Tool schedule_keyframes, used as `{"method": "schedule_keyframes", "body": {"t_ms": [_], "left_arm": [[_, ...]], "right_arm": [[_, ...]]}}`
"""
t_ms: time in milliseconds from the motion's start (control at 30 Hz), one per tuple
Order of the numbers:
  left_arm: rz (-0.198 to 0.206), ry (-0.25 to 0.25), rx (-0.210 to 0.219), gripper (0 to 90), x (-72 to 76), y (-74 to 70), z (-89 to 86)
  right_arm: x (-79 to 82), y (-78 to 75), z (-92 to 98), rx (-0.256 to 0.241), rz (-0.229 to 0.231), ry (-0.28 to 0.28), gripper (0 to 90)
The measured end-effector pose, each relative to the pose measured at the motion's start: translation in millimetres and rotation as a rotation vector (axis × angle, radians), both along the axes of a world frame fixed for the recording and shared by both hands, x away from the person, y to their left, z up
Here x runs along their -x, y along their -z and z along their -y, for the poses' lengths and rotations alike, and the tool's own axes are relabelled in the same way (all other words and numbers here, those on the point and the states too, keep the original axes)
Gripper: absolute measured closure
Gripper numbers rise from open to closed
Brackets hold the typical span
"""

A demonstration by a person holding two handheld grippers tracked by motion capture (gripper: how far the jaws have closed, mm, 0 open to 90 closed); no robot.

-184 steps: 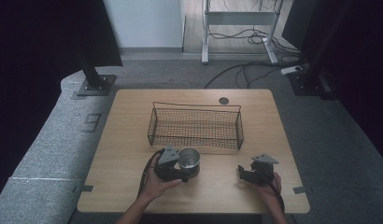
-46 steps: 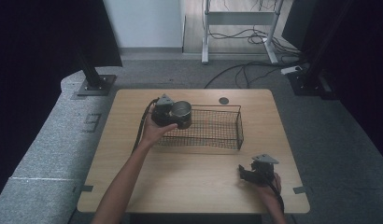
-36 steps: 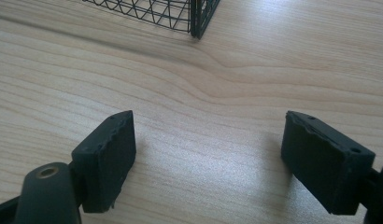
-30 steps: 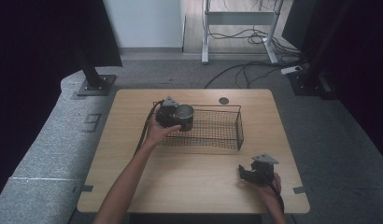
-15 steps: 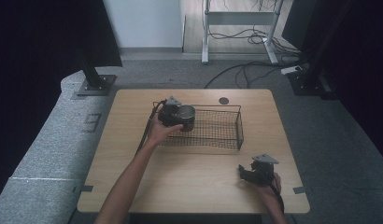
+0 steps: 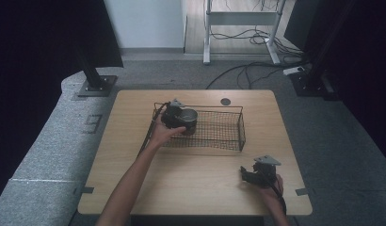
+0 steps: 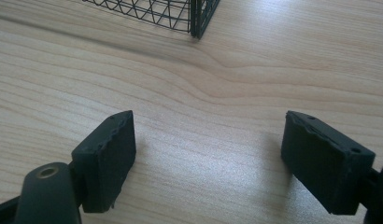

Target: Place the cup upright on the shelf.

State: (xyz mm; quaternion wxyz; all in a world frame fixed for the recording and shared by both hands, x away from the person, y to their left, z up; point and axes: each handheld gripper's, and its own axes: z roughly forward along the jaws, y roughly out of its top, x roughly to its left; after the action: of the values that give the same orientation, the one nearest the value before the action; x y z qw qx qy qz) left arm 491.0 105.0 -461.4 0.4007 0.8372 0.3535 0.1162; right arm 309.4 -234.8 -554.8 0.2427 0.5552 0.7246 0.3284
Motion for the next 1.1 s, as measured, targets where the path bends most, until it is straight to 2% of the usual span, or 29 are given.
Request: {"method": "schedule_keyframes", "body": {"t_ms": [500, 800, 933, 1100], "left_arm": [[-0.021, 0.018, -0.053, 18.7, -2.3, 8.0, 7.5], [-0.062, 0.016, -0.085, 18.6, -5.7, 14.8, 8.6], [-0.061, 0.014, -0.094, 18.4, -5.8, 14.5, 9.1], [-0.091, 0.011, -0.098, 15.3, -8.6, 16.6, 7.6]], "right_arm": [[0.0, 0.0, 0.0, 0.000, 0.000, 0.000, 17.7], [0.0, 0.0, 0.0, 0.000, 0.000, 0.000, 17.7], [0.0, 0.0, 0.0, 0.000, 0.000, 0.001, 17.7], [0.0, 0.1, 0.0, -0.001, 0.001, 0.001, 17.7]]}}
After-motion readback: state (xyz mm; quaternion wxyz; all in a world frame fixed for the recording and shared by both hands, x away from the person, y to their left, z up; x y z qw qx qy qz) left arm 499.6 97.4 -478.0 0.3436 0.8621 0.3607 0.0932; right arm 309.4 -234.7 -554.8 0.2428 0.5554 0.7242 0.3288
